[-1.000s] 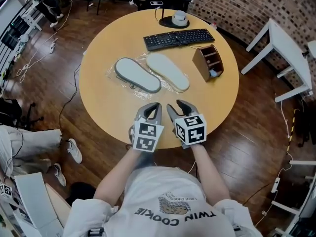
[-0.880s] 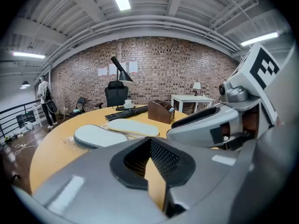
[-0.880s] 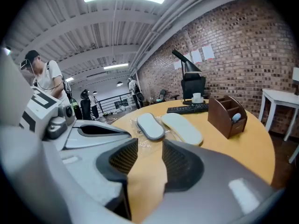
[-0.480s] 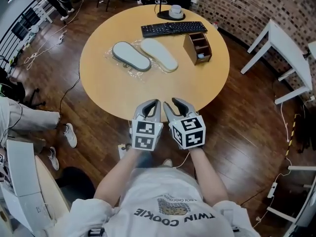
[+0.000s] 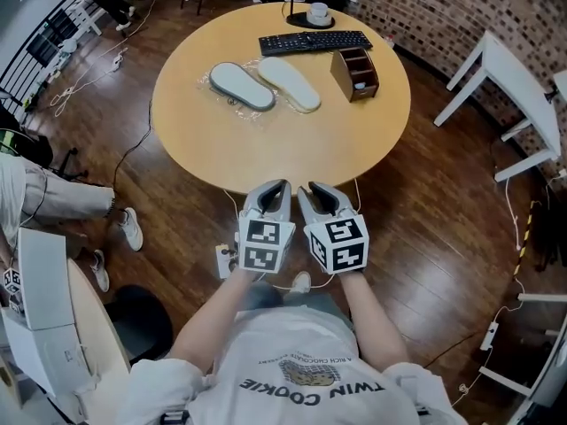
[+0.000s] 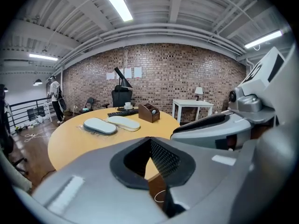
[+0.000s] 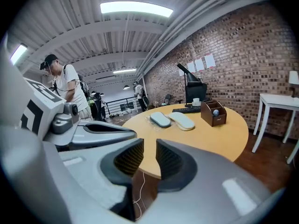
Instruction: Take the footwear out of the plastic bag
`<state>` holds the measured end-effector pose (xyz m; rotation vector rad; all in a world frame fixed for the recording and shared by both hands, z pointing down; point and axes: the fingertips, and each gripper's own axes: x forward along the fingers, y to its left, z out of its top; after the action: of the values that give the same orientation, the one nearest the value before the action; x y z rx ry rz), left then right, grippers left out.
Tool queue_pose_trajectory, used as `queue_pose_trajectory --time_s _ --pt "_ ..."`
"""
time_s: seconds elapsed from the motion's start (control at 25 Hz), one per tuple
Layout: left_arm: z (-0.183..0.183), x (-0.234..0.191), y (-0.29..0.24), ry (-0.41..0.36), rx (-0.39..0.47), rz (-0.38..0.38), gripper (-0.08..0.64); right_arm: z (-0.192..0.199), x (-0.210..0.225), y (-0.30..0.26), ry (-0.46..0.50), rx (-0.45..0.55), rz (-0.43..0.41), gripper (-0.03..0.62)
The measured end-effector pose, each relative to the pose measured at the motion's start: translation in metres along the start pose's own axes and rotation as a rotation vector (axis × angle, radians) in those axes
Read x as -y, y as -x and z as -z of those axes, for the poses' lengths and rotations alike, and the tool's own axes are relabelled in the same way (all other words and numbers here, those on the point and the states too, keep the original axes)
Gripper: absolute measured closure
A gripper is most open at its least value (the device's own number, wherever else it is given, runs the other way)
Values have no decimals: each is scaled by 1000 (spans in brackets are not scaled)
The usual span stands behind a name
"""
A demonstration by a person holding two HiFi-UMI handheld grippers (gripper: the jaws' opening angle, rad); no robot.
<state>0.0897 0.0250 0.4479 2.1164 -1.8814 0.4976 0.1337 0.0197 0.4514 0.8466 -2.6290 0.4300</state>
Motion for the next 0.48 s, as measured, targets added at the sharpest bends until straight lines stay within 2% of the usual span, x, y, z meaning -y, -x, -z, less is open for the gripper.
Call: queue_pose_trajectory --time_s 0.24,0.48 --pt "11 -10 41 8 9 -11 554 7 -41 14 4 6 2 525" --pt "33 -14 104 18 34 -8 554 20 -91 41 1 30 32 529"
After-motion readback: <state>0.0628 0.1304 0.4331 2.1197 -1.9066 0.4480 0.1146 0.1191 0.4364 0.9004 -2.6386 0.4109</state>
